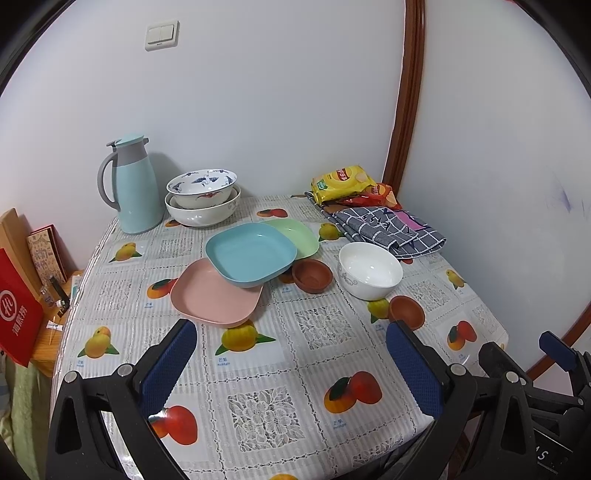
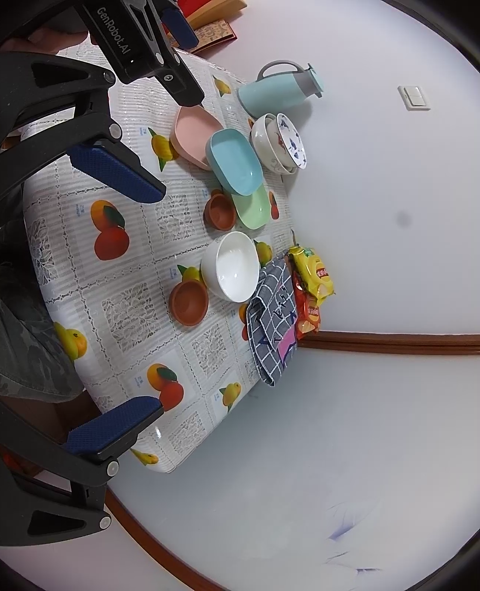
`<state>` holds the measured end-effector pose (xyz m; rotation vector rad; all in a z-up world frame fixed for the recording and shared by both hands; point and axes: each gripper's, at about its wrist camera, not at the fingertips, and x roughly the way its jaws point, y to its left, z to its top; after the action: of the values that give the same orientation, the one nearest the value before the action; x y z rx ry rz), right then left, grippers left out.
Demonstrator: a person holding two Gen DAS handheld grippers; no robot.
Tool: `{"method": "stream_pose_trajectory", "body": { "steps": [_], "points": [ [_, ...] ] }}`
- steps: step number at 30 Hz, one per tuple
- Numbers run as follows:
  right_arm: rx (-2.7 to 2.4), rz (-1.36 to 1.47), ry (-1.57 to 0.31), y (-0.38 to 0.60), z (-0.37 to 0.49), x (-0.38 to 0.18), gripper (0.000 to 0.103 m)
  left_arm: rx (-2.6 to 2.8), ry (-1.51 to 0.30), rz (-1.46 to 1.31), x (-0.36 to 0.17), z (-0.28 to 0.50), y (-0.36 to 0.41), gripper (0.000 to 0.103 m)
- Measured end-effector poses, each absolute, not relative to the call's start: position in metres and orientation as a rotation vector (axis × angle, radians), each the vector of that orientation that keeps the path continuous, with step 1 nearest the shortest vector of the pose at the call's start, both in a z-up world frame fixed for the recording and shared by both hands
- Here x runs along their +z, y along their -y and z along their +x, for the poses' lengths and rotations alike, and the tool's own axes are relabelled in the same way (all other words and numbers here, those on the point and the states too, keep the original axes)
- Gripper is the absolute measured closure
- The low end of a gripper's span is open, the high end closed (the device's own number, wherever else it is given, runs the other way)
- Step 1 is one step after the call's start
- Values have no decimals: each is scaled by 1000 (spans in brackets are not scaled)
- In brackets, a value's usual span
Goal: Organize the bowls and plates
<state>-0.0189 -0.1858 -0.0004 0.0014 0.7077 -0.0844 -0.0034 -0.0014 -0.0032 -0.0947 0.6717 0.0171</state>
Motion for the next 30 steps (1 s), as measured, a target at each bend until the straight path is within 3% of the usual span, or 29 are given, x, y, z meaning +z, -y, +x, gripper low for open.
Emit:
{"method": "stream_pose_trajectory", "body": {
  "steps": [30],
  "points": [
    [-87,-2,-705,182,-18,2,0,4,-672,-97,1,0,-2,0]
  ]
}}
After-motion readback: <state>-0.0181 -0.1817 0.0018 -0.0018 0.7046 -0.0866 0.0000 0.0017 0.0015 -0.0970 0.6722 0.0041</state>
